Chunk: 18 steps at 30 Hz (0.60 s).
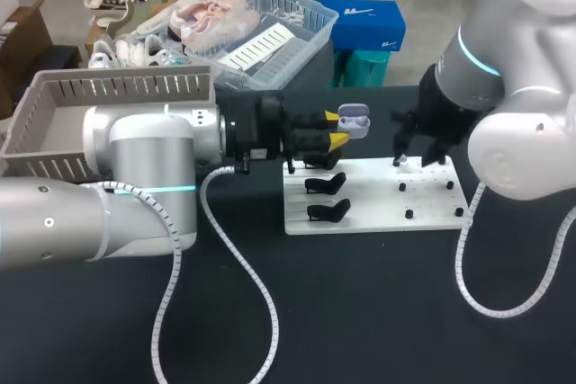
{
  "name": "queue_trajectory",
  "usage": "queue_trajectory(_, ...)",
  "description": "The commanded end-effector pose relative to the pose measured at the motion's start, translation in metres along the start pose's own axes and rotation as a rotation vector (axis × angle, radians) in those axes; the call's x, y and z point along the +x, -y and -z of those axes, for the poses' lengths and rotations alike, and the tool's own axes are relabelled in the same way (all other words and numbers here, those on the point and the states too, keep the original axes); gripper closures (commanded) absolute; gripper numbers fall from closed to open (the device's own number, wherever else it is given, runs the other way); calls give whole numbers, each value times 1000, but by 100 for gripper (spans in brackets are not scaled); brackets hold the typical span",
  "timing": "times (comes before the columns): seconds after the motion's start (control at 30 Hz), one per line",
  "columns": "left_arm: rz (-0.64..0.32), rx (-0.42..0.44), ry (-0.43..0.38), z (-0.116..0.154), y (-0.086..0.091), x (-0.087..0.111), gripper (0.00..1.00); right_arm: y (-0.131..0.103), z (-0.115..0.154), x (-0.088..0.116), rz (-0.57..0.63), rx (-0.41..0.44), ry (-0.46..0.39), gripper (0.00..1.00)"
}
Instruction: Pick up each earbud case from the left stands, insert the matching earbuds, close the lid, and place the case in the box.
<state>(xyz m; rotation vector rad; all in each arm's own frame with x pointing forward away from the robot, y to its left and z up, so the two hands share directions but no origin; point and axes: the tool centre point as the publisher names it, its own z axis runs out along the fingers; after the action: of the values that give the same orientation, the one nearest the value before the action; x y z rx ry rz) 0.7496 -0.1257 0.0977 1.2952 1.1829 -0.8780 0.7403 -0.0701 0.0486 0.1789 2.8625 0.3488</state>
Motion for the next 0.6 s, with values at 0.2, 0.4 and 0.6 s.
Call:
queue_trajectory(0.2,-9,-40,-20,14,4,-4,100,0,-7,0,-4,1,-7,55)
queue_trajectory(0.4,-9,-40,-20,14,4,-4,100,-2,-12,-2,-18,-13,-7,54)
queue_trajectory(0.6,-9,-40,-20,14,4,-4,100,-2,-15,-2,-35,1,-2,53)
